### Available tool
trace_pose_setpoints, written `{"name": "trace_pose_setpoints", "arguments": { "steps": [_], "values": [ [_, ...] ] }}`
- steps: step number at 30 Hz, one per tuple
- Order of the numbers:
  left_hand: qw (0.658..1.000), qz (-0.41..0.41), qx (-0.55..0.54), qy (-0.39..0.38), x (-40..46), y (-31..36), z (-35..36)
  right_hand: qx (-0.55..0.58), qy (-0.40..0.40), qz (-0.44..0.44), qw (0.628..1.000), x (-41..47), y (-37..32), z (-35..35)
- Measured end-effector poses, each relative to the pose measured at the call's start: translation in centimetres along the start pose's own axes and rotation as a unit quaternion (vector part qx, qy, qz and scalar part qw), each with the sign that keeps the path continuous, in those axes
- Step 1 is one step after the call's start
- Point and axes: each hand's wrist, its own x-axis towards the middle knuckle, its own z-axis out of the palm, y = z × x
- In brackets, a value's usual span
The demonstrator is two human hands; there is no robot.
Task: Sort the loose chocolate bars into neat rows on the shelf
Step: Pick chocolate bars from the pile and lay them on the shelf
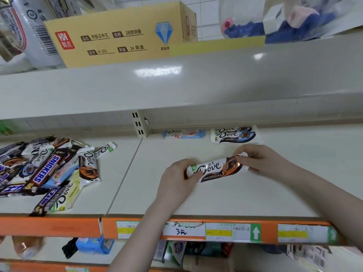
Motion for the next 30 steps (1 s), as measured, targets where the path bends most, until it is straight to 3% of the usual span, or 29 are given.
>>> {"name": "trace_pose_setpoints", "arguments": {
  "steps": [11, 18, 25, 30],
  "values": [
    [0.973, 0.091, 0.208, 0.035, -1.0, 1.8, 2.3, 0.046, 0.072, 0.071, 0.994, -2.1, 1.5, -3.8],
    [0.957, 0.101, 0.266, -0.05, -1.5, 7.9, 6.9, 0.037, 0.136, 0.106, 0.984, -3.2, 5.8, -10.9],
    [0.963, 0.01, 0.266, -0.05, -1.8, 14.9, 12.4, 0.018, 0.146, 0.133, 0.98, -2.6, 9.9, -17.3],
    [0.96, -0.058, 0.27, -0.046, -1.8, 16.4, 14.2, 0.028, 0.109, 0.112, 0.987, 0.0, 12.1, -18.5]
  ]
}}
